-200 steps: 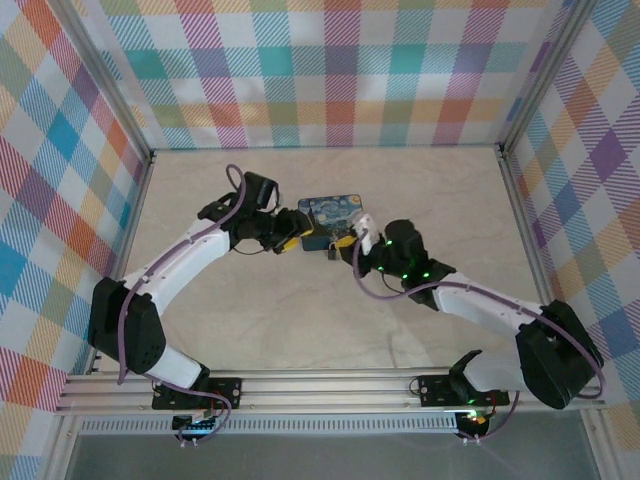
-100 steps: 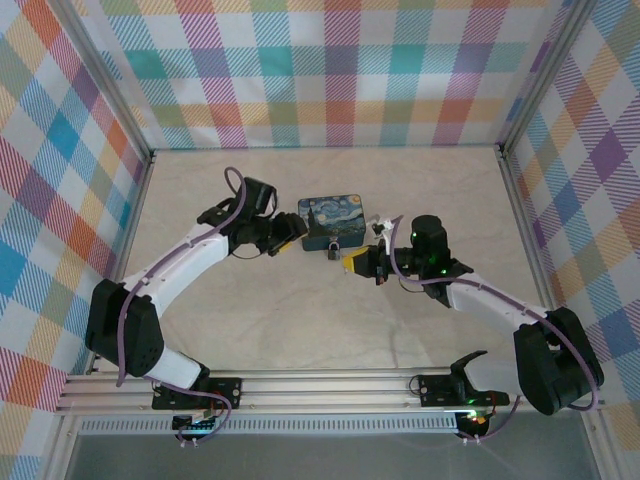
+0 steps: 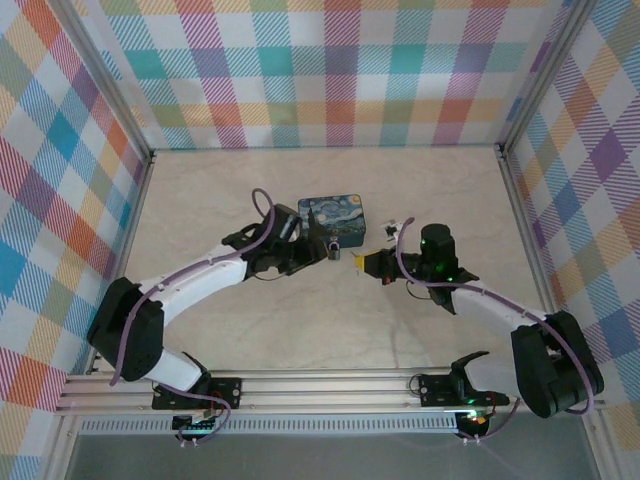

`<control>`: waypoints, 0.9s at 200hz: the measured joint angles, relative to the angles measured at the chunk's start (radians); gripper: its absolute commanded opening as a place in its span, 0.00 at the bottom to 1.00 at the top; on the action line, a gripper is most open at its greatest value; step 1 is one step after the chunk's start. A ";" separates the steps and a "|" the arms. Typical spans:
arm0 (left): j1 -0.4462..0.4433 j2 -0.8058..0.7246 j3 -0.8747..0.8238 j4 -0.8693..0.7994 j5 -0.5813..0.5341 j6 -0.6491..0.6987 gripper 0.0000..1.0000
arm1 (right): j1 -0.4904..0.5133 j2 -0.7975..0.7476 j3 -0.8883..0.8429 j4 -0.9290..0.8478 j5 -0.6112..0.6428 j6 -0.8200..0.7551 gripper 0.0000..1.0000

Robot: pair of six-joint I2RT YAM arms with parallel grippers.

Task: Unlock a padlock with a key

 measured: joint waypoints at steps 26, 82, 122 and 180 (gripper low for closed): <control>-0.008 0.011 -0.012 0.078 -0.013 -0.022 0.51 | -0.015 -0.002 -0.002 0.024 -0.044 0.023 0.00; 0.071 0.015 0.073 0.131 0.313 0.152 0.50 | -0.015 0.065 0.064 0.034 -0.261 0.030 0.00; 0.090 0.015 0.080 0.196 0.540 0.227 0.46 | -0.015 0.086 0.125 0.031 -0.332 0.031 0.00; 0.090 -0.014 0.066 0.198 0.644 0.287 0.37 | -0.015 0.121 0.161 0.036 -0.361 0.053 0.00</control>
